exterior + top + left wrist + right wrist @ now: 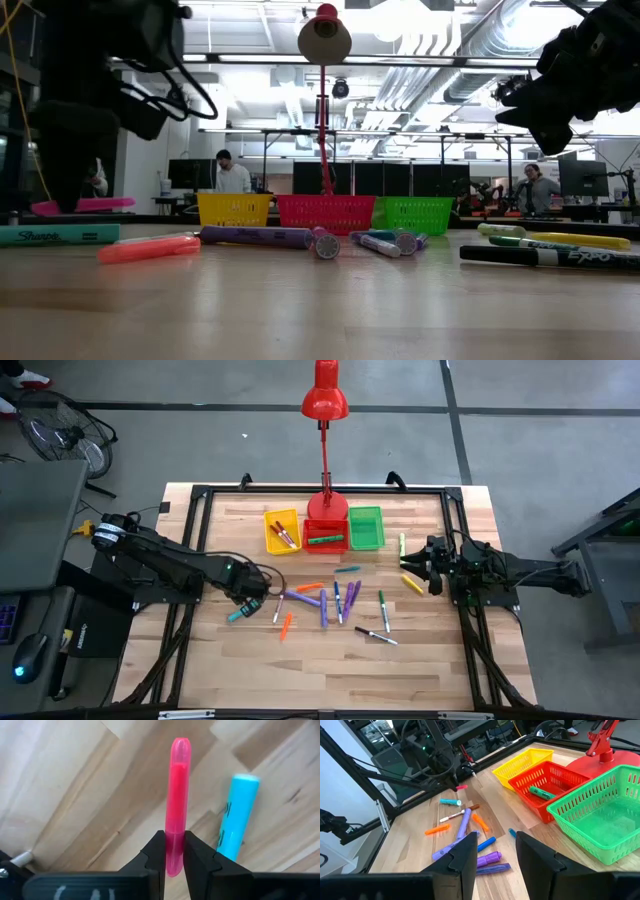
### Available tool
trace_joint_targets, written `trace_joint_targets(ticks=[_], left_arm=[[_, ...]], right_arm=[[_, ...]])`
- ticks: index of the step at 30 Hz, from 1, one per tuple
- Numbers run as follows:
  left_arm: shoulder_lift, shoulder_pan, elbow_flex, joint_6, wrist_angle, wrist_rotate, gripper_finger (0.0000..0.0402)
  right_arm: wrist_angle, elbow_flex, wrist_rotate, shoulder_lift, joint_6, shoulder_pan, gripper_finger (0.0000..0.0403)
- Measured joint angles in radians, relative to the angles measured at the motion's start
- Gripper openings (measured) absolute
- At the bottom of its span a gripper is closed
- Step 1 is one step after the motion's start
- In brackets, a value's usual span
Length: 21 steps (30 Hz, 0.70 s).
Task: Pick & Place Markers
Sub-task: Put the pink pen into the green bin
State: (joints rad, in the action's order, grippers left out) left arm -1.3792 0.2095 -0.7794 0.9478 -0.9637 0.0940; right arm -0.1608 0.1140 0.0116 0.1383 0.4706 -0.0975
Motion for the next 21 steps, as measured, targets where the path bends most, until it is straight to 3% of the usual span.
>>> trace_joint_targets(ticks=[8,14,21], left_arm=[[0.001,-0.049,-0.111,-0.027,0.019,0.053,0.0042],[0.002,-0.046,-0.192,-0.036,0.1,0.172,0.0042],[0.002,-0.046,-0.247,-0.2,0.365,0.267,0.0042]], right_arm=[[0.0,0.0,0.0,0.0,0.0,0.0,0.0124],[0.0,0.0,0.0,0.0,0.0,0.0,0.0124],[0.0,0.0,0.0,0.0,0.0,0.0,0.0124]])
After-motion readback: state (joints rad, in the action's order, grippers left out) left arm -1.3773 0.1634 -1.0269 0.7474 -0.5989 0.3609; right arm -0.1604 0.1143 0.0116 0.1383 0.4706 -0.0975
